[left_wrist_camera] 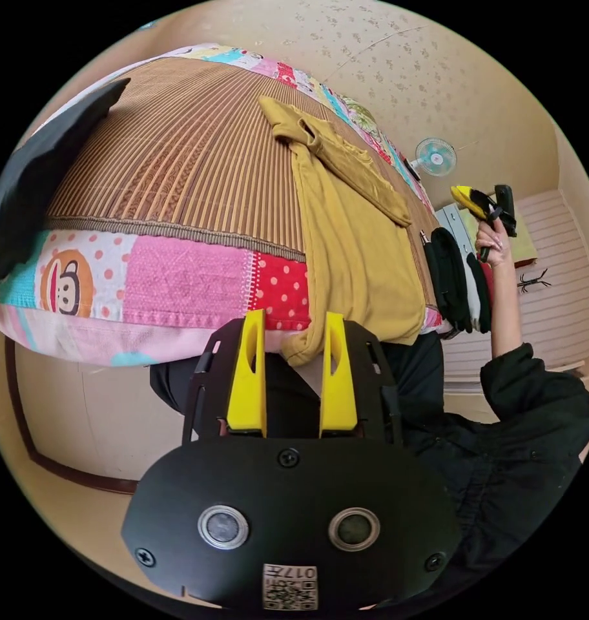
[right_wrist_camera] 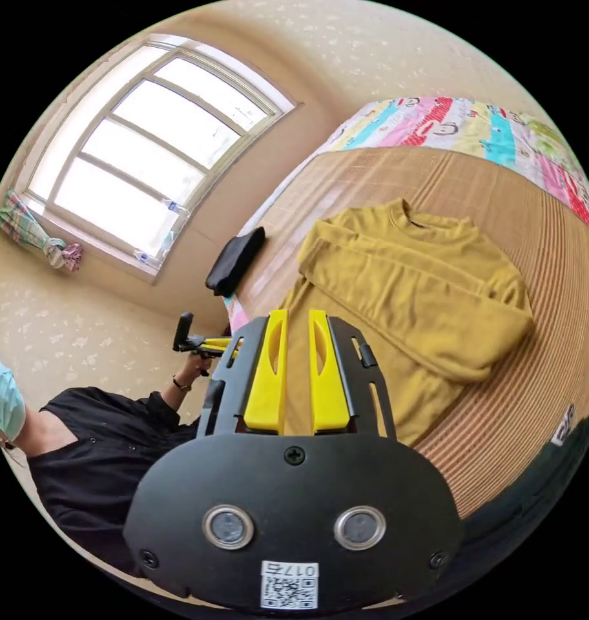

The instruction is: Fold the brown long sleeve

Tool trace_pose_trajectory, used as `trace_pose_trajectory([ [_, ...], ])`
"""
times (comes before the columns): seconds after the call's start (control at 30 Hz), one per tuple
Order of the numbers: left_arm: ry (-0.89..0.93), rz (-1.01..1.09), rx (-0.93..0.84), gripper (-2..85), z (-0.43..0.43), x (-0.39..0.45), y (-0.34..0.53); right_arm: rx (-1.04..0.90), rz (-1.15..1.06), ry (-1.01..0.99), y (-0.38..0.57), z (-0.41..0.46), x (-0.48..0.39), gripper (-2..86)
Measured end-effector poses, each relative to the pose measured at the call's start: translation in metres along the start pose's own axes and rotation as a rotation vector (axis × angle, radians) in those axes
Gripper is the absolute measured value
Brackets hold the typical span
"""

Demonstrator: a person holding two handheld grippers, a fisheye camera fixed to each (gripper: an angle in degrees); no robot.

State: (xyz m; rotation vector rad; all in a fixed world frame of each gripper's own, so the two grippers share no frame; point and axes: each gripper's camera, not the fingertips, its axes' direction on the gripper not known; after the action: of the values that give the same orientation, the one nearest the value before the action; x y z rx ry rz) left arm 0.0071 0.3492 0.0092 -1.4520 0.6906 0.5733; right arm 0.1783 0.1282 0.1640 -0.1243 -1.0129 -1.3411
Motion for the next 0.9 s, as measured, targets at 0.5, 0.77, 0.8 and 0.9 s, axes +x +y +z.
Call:
trace_pose_trajectory([
  [0.5,0.513,-0.091,0.219,2.8,-0.067,-0.074,0.025,0.087,0.474,0.009,0.31,0.049,0.068,10.8],
  [0.77,0.592,-0.061,0.184,2.9,-0.104,-0.08,0.02,0.221,0.363,-0.276,0.319,0.035,0.065,3.3],
  [0.8,0.661,-0.049,0.187,2.8,-0.111,-0.081,0.02,0.279,0.323,-0.356,0.327,0.017,0.062,3.1],
  [0.9,0.851,-0.013,0.171,2.6,-0.127,-0.079,0.021,0.42,0.224,-0.457,0.347,-0.034,0.045,2.8],
])
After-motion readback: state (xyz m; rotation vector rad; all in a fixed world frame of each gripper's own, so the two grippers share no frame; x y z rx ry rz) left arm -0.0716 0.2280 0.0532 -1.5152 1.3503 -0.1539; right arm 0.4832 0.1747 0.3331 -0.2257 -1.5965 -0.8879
